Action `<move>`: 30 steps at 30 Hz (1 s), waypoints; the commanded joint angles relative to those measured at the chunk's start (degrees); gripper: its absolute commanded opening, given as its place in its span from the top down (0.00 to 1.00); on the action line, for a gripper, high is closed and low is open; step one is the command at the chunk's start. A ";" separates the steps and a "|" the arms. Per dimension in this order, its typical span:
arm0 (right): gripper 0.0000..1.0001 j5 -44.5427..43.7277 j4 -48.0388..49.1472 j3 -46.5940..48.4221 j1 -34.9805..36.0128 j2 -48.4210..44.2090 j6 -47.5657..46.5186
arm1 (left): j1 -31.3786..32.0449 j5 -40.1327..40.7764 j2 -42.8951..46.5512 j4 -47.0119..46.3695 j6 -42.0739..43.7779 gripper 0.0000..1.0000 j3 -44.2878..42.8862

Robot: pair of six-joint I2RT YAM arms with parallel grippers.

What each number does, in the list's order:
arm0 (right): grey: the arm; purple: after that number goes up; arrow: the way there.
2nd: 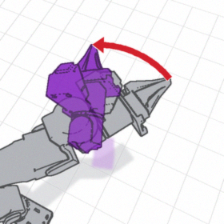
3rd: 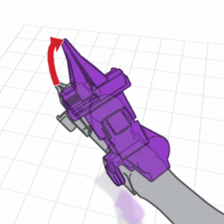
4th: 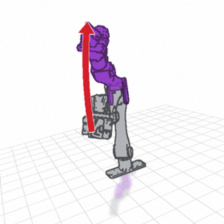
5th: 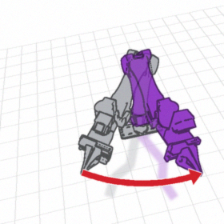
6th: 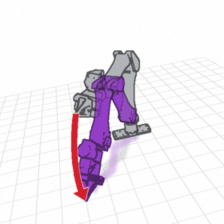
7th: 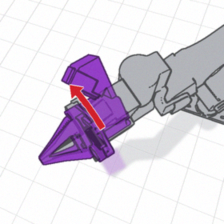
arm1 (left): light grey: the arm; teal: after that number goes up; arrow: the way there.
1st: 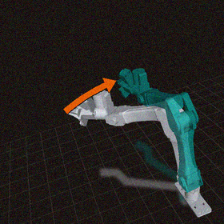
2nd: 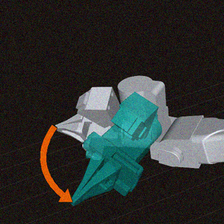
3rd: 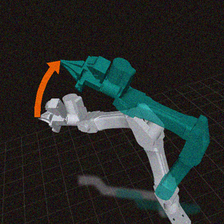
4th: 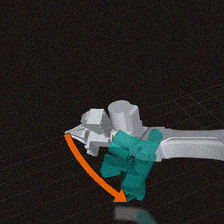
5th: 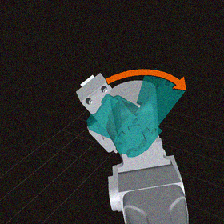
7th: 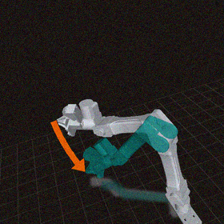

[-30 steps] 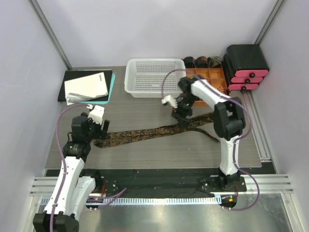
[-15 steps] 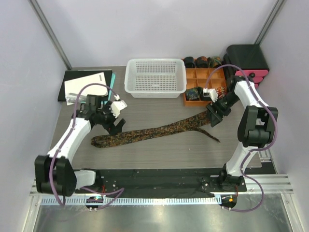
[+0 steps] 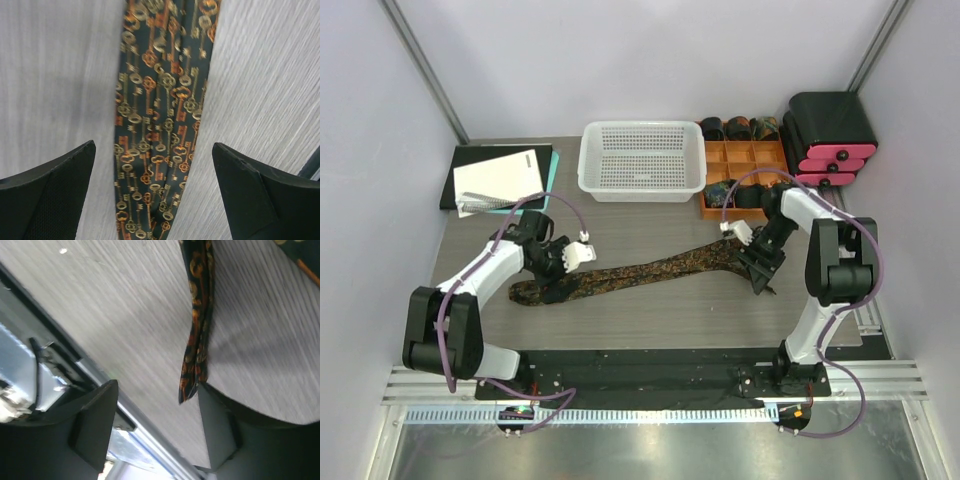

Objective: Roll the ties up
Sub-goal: Flatten out the tie at the center of the board.

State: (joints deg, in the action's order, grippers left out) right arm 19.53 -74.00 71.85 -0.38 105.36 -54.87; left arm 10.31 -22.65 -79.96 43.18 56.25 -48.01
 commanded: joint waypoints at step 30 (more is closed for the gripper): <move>0.39 -9.32 4.82 5.75 11.98 2.74 3.01 | 0.15 11.14 2.62 -10.04 -6.50 0.11 4.50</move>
State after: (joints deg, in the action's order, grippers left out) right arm 15.25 -75.20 78.56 11.64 108.20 -55.16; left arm 10.48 -12.36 -78.41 35.81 51.51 -43.09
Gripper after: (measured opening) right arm 0.718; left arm 0.887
